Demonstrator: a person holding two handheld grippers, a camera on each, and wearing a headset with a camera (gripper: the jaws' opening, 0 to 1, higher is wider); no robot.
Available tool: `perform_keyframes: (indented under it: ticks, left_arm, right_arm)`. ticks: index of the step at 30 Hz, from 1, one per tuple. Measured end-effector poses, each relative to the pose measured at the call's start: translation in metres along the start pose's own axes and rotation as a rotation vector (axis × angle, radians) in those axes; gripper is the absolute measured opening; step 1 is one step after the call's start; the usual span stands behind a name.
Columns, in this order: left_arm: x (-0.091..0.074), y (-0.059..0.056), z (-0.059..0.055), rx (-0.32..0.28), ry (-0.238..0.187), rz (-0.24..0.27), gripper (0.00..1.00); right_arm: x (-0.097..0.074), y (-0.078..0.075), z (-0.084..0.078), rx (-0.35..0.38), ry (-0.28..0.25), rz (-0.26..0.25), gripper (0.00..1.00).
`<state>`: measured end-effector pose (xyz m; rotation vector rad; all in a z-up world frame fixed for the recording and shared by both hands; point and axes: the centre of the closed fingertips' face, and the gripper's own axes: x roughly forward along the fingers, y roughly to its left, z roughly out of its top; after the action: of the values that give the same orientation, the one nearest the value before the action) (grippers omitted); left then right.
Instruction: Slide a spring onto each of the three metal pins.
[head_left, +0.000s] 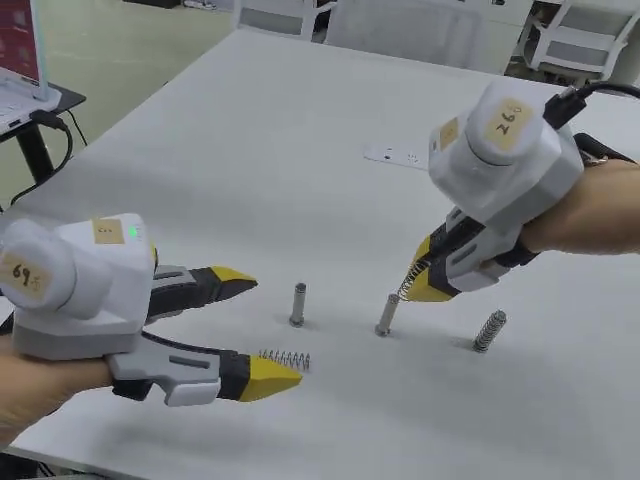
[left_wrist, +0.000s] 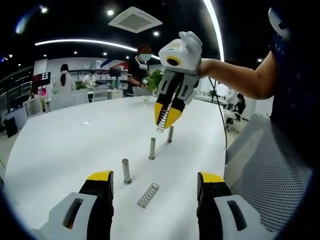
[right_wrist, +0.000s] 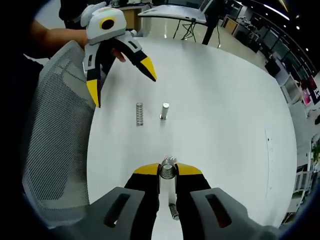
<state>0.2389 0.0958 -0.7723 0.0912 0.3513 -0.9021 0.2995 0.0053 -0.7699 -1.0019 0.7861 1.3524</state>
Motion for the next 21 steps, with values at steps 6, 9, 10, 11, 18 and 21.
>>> perform_keyframes:
  ticks: [6,9,10,11,18,21]
  left_arm:
    - [0.0,0.0,0.0,-0.002,-0.002,0.004,0.64]
    - [0.0,0.0,-0.002,-0.003,0.001,0.004,0.64]
    - [0.0,0.0,-0.002,-0.004,0.0,0.003,0.64]
    - [0.0,0.0,-0.003,-0.004,0.0,0.003,0.64]
    - [0.0,-0.001,-0.002,-0.002,0.002,-0.001,0.63]
    - [0.0,-0.002,-0.002,-0.003,0.001,-0.002,0.63]
  right_arm:
    - [0.006,-0.004,0.0,-0.001,0.005,0.005,0.09]
    - [0.01,-0.004,0.0,-0.005,0.012,0.009,0.09]
    - [0.011,-0.004,0.0,-0.004,0.012,0.013,0.09]
    - [0.012,-0.004,0.0,-0.005,0.014,0.014,0.09]
    - [0.016,-0.008,-0.002,-0.001,0.022,0.017,0.09]
    - [0.018,-0.008,-0.003,0.003,0.023,0.023,0.09]
